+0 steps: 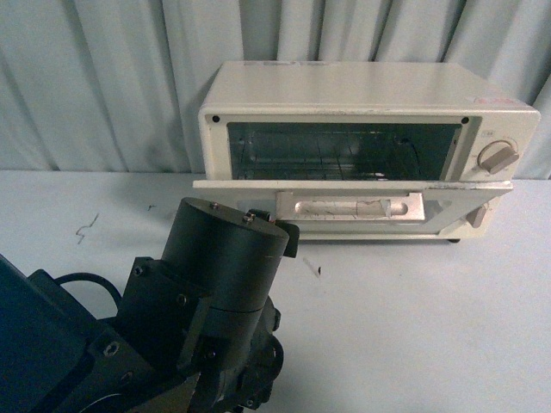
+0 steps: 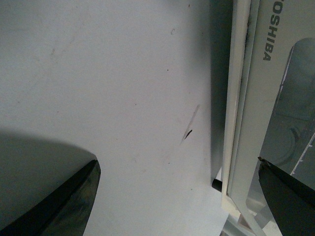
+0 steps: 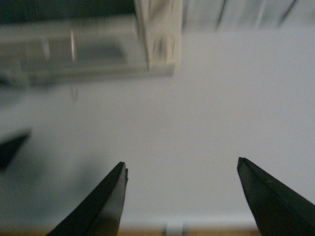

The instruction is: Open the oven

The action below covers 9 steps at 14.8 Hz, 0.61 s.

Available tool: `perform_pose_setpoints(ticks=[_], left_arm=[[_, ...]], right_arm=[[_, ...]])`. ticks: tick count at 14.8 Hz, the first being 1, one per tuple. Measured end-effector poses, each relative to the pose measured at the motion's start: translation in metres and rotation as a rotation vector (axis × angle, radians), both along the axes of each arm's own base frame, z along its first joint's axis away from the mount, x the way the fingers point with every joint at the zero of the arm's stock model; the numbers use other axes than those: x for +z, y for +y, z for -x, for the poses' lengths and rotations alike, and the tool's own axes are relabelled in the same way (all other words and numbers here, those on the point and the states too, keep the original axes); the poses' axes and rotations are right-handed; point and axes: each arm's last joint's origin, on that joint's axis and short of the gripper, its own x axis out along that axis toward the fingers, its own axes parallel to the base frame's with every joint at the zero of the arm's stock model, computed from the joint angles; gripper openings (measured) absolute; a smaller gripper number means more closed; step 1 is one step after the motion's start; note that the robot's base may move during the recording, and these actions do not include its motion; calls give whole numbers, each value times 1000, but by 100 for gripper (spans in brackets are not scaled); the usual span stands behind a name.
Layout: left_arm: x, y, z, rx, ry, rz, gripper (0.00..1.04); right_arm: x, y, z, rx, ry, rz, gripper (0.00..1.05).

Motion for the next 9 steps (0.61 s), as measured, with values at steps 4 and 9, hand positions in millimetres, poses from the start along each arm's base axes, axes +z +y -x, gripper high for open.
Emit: perform_pose_setpoints(ticks=[4,9], left_arm=[[0,1,0,5,2,-2,98],[0,1,0,4,2,-1,98]], right_arm=[[10,-4,3,-53,-528,47,36],[11,-4,3,-52,-533,54,2]])
